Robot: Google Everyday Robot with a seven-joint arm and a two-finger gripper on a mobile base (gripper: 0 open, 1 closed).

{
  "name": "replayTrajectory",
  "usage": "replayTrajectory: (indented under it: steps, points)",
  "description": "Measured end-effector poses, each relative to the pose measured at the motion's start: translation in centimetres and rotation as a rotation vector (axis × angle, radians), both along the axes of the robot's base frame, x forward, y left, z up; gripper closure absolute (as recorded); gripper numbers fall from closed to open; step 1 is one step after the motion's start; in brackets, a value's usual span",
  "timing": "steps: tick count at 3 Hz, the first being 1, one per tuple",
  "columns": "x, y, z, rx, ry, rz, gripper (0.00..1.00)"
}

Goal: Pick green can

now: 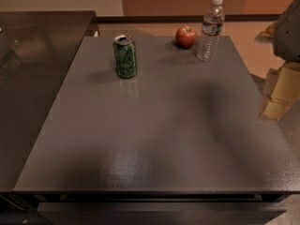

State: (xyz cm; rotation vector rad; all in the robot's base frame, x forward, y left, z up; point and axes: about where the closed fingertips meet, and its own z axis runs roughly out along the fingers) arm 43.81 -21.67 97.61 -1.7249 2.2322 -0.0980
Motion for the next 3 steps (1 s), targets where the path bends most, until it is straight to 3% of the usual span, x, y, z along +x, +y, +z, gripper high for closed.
replayTrajectory:
  steps: [1, 2, 3]
  points:
    - [0.0, 0.0, 0.0, 0.000, 0.000, 0.000, 0.00]
    - [-0.8, 1.0, 2.3, 0.030, -0.008, -0.027, 0.00]
    - [-0.1, 3.2, 3.6, 0.095, -0.007, -0.020, 0.00]
